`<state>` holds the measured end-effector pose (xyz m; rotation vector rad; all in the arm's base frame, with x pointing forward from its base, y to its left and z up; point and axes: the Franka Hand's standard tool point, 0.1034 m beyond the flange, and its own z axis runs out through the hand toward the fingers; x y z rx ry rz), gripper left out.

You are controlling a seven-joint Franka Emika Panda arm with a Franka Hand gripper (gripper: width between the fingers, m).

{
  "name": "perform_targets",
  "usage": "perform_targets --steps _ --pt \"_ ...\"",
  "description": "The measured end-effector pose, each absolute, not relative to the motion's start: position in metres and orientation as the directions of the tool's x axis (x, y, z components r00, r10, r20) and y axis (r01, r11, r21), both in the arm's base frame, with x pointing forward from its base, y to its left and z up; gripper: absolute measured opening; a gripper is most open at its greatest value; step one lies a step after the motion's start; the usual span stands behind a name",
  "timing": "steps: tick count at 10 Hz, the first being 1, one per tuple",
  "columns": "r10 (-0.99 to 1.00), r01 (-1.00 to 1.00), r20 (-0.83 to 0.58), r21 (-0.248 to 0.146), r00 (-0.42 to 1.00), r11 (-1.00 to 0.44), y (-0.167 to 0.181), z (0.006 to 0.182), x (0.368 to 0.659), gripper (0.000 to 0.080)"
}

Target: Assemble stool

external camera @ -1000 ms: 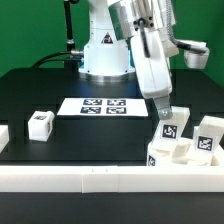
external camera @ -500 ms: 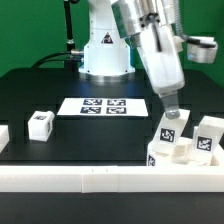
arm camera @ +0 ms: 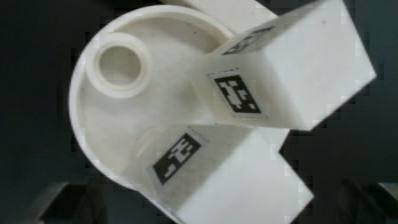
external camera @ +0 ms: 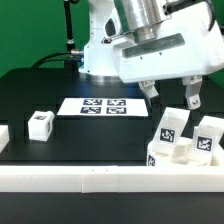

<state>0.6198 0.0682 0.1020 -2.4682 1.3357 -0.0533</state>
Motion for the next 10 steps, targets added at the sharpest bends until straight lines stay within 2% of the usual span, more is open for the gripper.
perform_targets --steps 2,4,7,10 --pt "-0.644 -0.62 -0.031 -0.315 0.764 -0.719 0.0715 0.1017 0.6189 0.0649" --pt "-0.427 -0.393 0.056 -0.296 0.903 -0.87 0.0735 0.1033 0.6203 0.0649" --pt "-0.149 -0.108 0.144 -0.257 0.978 -0.96 0.0708 0.103 0.6208 0.0649" --pt "0.225 0.26 0.211 -0.155 0.951 -0.953 0.0705 0.0996 0.62 0.0649"
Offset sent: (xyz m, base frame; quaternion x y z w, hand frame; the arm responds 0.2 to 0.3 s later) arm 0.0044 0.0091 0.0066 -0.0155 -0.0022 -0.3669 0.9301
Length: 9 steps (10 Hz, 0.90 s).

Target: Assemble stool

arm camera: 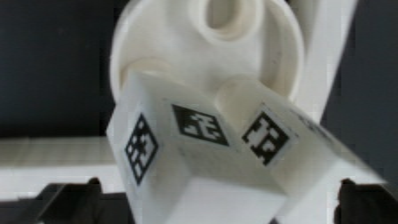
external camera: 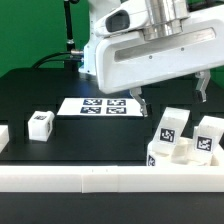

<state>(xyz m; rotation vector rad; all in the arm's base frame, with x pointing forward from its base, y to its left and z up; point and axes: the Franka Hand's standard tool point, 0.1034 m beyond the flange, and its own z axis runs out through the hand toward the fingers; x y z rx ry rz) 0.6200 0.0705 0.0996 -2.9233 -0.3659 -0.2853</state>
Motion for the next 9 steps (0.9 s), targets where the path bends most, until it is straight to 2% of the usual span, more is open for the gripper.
perform_targets --steps 1,2,4,5,7,8,9 --pt "0.386 0.415 0.223 -0.102 0.895 -0.904 0.071 0.099 0.621 0.0649" --pt "0.492 0.517 0.227 -0.065 0.84 -0.853 0.07 0.099 0.624 0.0649" --pt "0.655 0.674 0.222 -0.017 0.723 -0.739 0.064 0.098 0.625 0.0649" --pt "0.687 0.706 0.222 -0.007 0.692 -0.708 0.064 0.098 0.625 0.0649" --pt "0.853 0.863 0.164 0.023 0.495 -0.505 0.066 0.097 0.628 0.0649" --pt "0.883 0.891 0.149 0.028 0.445 -0.453 0.07 0.097 0.636 0.0649" --pt "0.877 0.885 0.147 0.015 0.458 -0.465 0.074 0.097 0.64 0.0649"
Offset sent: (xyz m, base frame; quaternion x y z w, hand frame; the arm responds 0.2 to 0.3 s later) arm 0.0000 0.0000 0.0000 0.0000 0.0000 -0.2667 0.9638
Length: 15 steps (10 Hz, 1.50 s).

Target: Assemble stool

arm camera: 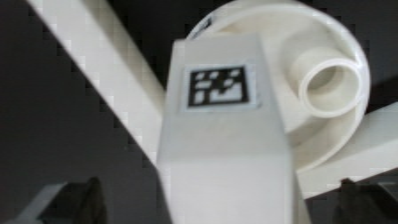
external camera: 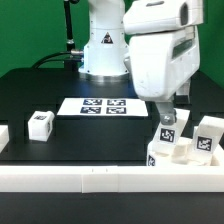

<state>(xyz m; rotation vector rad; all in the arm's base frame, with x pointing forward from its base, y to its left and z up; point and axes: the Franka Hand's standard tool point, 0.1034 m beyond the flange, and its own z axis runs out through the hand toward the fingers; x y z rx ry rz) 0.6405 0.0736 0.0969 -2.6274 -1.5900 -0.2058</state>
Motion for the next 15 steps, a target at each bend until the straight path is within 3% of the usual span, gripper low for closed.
perform_targets --steps 8,9,10,11,14,15 --pt "0.87 0.879 0.137 -0.002 0.473 -0.477 0.062 0.084 0.638 0.0649" --pt "0.87 0.878 0.136 -0.003 0.474 -0.478 0.062 0.083 0.637 0.0555" --pt "0.87 0.879 0.137 -0.003 0.473 -0.477 0.062 0.084 0.637 0.0372" --pt "0.87 0.878 0.136 -0.004 0.474 -0.478 0.062 0.083 0.637 0.0336" --pt "0.837 0.846 0.136 -0.013 0.53 -0.533 0.062 0.083 0.637 0.0336" --pt "0.761 0.771 0.139 -0.037 0.634 -0.636 0.063 0.083 0.636 0.0336"
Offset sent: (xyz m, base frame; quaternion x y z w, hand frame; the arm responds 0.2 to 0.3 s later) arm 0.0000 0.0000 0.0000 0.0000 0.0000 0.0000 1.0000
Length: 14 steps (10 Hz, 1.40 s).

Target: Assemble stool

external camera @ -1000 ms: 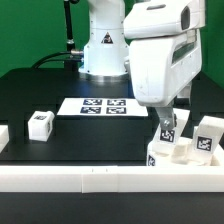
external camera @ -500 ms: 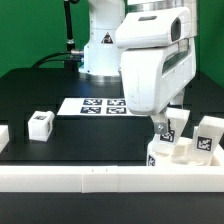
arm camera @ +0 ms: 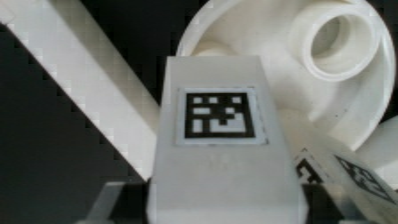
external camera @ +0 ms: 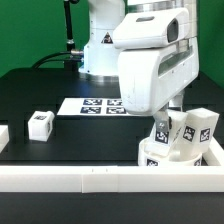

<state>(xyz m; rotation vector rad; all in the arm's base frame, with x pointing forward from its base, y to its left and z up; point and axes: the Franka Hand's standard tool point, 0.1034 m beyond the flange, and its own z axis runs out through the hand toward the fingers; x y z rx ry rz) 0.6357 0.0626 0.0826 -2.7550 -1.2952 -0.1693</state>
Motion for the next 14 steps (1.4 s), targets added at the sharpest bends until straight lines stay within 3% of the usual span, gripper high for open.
perform_targets --steps 3,6,11,14 --pt "0.403 0.419 0.141 -0.113 0.904 -0.901 0.065 0.081 0.634 0.0337" --pt "0.003 0.024 0.114 -0.177 0.993 -0.984 0.07 0.08 0.637 0.0337" --pt "-0.475 -0.451 0.054 -0.234 0.878 -0.861 0.095 0.082 0.639 0.0337" --pt "-0.714 -0.698 -0.009 -0.217 0.7 -0.682 0.099 0.079 0.635 0.0337"
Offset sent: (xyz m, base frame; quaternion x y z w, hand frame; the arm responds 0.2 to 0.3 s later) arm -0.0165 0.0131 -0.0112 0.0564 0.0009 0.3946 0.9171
